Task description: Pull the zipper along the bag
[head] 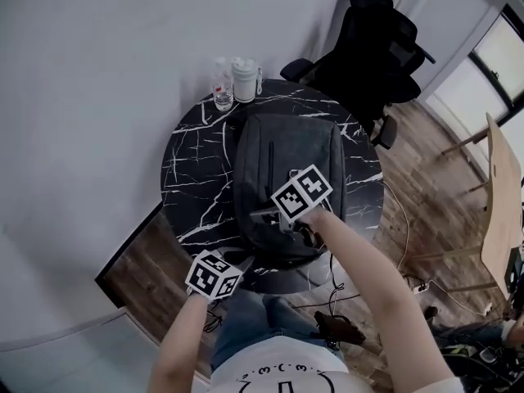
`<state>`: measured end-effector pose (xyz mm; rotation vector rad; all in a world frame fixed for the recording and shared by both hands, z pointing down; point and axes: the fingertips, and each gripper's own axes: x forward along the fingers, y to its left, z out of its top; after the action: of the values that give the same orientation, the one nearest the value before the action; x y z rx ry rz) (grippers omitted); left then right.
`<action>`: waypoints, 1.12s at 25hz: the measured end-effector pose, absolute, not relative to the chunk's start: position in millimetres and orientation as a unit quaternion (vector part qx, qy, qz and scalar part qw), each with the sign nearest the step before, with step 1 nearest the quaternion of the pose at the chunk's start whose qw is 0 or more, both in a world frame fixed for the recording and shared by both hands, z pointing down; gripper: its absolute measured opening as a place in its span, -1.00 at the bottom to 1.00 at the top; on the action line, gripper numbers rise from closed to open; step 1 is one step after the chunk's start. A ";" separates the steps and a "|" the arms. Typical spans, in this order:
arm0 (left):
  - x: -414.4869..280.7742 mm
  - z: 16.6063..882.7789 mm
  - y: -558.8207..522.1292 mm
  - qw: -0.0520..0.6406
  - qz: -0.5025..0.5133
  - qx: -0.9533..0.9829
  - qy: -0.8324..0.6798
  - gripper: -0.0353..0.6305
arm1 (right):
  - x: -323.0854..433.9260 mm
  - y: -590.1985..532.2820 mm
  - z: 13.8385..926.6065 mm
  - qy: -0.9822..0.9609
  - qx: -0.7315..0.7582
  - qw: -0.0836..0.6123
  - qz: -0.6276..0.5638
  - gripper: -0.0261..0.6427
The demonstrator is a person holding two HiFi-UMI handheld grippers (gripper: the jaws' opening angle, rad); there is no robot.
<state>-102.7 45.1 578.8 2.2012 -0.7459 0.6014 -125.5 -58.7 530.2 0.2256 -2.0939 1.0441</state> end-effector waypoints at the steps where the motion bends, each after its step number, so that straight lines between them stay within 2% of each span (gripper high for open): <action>1: -102.7 578.5 45.5 0.368 0.231 0.855 -0.282 -0.85 | -130.4 -61.3 535.8 -0.815 0.097 0.395 0.412 -0.32; 7: -103.9 578.2 45.1 0.382 0.239 0.857 -0.251 -0.85 | -107.8 -69.3 553.8 -0.800 0.127 0.459 0.364 -0.37; 9: -103.3 577.4 45.6 0.384 0.240 0.855 -0.253 -0.85 | -80.1 -69.7 556.0 -0.793 0.129 0.487 0.342 -0.54; 10: -103.7 577.6 45.5 0.385 0.239 0.854 -0.257 -0.85 | -66.2 -69.1 557.0 -0.790 0.126 0.499 0.332 -0.77; 15: -105.0 584.5 47.5 0.387 0.237 0.844 -0.286 -0.85 | 11.0 -78.4 561.3 -0.777 0.129 0.557 0.265 -0.77; 19: -104.9 588.4 43.1 0.390 0.231 0.830 -0.325 -0.85 | 68.9 -109.3 546.4 -0.774 0.186 0.541 0.271 -0.76; 21: -105.1 590.1 41.4 0.397 0.225 0.818 -0.350 -0.85 | 90.4 -114.9 544.8 -0.765 0.202 0.533 0.299 -0.33; 22: -105.0 590.7 41.2 0.399 0.223 0.812 -0.362 -0.85 | 97.6 -115.0 547.3 -0.760 0.206 0.525 0.323 -0.20; 26: -105.3 590.5 42.1 0.392 0.227 0.793 -0.407 -0.85 | 106.3 -119.1 552.1 -0.746 0.225 0.447 0.439 -0.19; 28: -105.9 589.8 41.6 0.385 0.231 0.783 -0.431 -0.85 | 116.0 -121.2 549.0 -0.740 0.230 0.439 0.454 -0.14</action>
<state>-105.9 41.6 589.8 1.9943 -1.0970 0.5872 116.0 -121.2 549.0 0.5719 -1.8391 1.1281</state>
